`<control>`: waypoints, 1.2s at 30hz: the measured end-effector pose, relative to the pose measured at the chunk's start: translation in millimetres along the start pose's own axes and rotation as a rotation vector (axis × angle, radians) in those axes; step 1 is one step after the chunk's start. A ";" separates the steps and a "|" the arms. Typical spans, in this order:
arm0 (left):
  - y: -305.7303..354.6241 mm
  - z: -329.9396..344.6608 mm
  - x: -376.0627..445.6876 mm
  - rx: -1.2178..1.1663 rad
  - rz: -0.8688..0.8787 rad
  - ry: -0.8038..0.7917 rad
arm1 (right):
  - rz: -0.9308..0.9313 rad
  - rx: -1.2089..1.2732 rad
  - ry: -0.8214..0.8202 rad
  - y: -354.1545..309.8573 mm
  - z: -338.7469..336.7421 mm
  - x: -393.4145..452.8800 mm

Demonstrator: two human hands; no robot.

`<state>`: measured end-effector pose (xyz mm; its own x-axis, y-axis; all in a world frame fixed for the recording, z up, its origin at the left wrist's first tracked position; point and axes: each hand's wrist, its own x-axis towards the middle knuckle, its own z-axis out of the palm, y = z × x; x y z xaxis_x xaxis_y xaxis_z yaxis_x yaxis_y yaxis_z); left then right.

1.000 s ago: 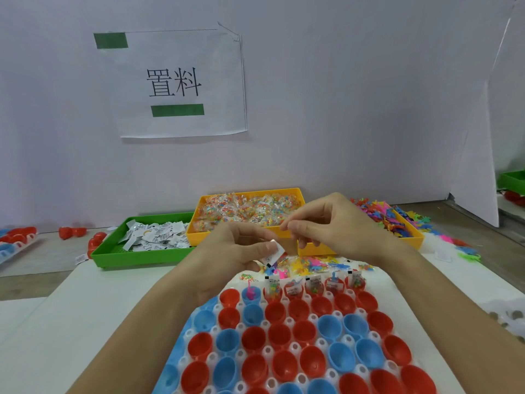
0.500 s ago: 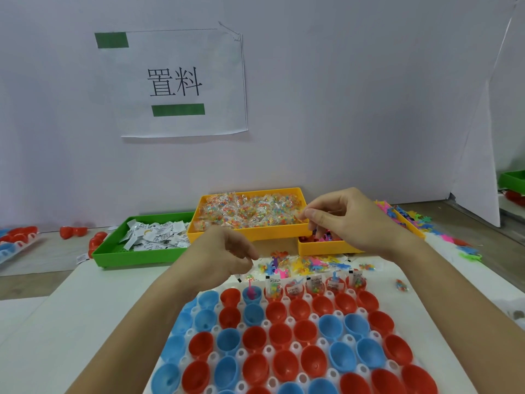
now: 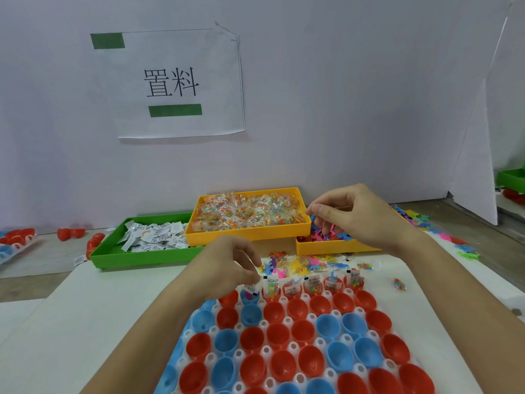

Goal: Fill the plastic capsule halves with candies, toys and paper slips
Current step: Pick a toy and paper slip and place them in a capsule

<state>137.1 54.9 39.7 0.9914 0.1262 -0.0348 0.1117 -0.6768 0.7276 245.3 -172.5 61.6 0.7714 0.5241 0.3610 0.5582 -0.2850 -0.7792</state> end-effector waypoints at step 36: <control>-10.6 2.3 4.1 0.152 0.002 -0.085 | 0.492 -0.692 -0.168 70.6 -33.2 -6.0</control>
<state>140.1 61.0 30.3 0.9931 0.0672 -0.0957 0.1122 -0.7796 0.6161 290.2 -222.4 21.5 0.9492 0.3092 -0.0580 0.2757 -0.9063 -0.3204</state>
